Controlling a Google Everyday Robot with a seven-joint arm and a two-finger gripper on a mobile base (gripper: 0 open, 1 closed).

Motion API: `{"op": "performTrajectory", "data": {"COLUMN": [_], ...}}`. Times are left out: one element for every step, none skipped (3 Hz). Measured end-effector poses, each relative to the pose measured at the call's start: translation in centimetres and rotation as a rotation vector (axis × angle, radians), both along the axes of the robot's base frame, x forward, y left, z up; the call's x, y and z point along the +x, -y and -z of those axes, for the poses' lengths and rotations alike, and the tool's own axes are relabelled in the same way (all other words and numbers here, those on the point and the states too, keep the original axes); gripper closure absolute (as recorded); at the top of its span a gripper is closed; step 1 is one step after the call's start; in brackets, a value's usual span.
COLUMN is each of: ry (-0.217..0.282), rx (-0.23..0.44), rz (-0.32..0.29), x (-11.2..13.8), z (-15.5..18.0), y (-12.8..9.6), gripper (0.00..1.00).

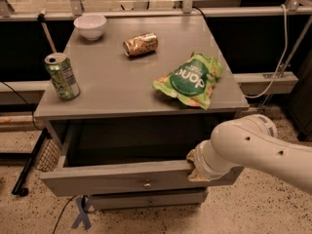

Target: Open top drawer

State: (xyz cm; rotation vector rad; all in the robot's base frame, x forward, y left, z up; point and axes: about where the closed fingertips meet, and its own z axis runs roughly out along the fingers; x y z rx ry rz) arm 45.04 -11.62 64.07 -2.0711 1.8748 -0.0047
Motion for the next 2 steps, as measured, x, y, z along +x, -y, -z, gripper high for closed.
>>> {"op": "performTrajectory", "data": {"ry": [0.000, 0.002], "rx": [0.000, -0.001], "rz": [0.000, -0.001], "x": [0.00, -0.03], "z": [0.00, -0.08], "y": [0.00, -0.02], "gripper": [0.05, 0.07]}}
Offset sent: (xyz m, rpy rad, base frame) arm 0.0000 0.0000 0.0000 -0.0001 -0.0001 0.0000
